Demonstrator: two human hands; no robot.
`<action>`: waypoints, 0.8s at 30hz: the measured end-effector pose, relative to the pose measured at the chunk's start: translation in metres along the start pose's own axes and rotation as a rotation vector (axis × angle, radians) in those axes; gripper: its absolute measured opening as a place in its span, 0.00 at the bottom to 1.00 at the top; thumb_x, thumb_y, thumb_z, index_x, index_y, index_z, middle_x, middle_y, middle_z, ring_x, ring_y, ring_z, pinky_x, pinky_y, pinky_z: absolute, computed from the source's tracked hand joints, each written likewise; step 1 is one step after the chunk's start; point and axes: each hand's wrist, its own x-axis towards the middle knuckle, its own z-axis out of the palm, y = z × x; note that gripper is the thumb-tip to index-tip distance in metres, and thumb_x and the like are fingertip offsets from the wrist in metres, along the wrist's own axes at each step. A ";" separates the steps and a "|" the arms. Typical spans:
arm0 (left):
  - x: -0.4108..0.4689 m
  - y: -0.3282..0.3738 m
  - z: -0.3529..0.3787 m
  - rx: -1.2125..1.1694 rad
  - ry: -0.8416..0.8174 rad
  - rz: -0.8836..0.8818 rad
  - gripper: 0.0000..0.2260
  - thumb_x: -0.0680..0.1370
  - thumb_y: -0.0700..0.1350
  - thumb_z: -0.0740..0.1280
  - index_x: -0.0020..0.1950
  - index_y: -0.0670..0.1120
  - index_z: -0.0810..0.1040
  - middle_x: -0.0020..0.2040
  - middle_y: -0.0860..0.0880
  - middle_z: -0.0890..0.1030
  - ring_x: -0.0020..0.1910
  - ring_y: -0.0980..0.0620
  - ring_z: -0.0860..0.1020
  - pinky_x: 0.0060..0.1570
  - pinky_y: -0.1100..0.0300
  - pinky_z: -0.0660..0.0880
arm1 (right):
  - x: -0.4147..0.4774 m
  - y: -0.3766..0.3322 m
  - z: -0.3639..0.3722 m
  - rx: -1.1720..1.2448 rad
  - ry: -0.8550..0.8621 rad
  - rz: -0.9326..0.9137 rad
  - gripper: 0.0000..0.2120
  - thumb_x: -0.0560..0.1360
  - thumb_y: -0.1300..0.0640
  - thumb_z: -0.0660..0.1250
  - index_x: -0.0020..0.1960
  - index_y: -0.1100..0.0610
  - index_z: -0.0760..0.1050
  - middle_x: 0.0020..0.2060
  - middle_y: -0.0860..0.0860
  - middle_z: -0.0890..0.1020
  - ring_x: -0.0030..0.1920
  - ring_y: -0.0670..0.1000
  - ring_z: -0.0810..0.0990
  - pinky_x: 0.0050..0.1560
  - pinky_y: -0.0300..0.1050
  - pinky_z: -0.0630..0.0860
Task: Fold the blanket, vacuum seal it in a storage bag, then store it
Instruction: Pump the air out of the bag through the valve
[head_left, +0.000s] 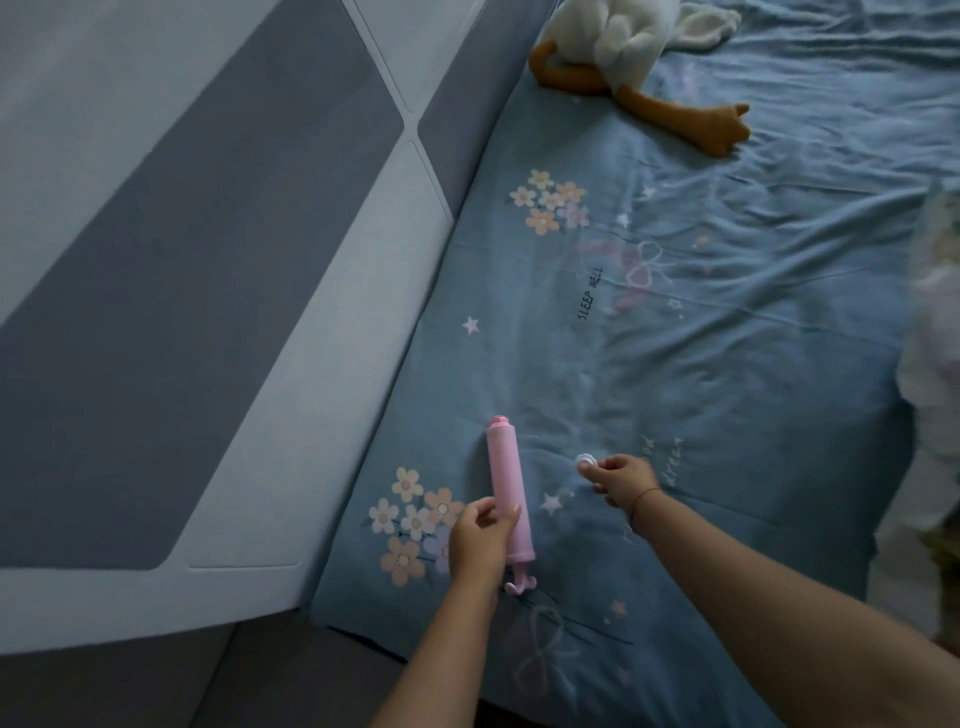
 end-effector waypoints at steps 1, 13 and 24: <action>-0.009 0.009 0.003 -0.050 -0.048 0.013 0.14 0.77 0.47 0.70 0.60 0.44 0.77 0.54 0.48 0.79 0.50 0.52 0.77 0.49 0.61 0.74 | -0.015 -0.005 -0.005 0.036 -0.021 -0.037 0.10 0.72 0.59 0.73 0.37 0.57 0.73 0.32 0.52 0.76 0.31 0.47 0.74 0.24 0.32 0.66; -0.136 0.110 0.098 -0.344 -0.583 0.107 0.05 0.80 0.42 0.66 0.53 0.43 0.80 0.43 0.48 0.84 0.43 0.51 0.80 0.42 0.64 0.79 | -0.167 -0.028 -0.138 0.226 0.185 -0.466 0.12 0.69 0.59 0.76 0.40 0.67 0.76 0.30 0.54 0.80 0.27 0.42 0.76 0.29 0.33 0.72; -0.319 0.087 0.243 -0.211 -0.811 0.295 0.07 0.76 0.36 0.69 0.53 0.38 0.81 0.42 0.45 0.86 0.39 0.52 0.84 0.39 0.64 0.79 | -0.272 0.074 -0.328 0.660 0.233 -0.492 0.05 0.74 0.64 0.68 0.45 0.67 0.78 0.33 0.56 0.83 0.33 0.50 0.82 0.36 0.41 0.78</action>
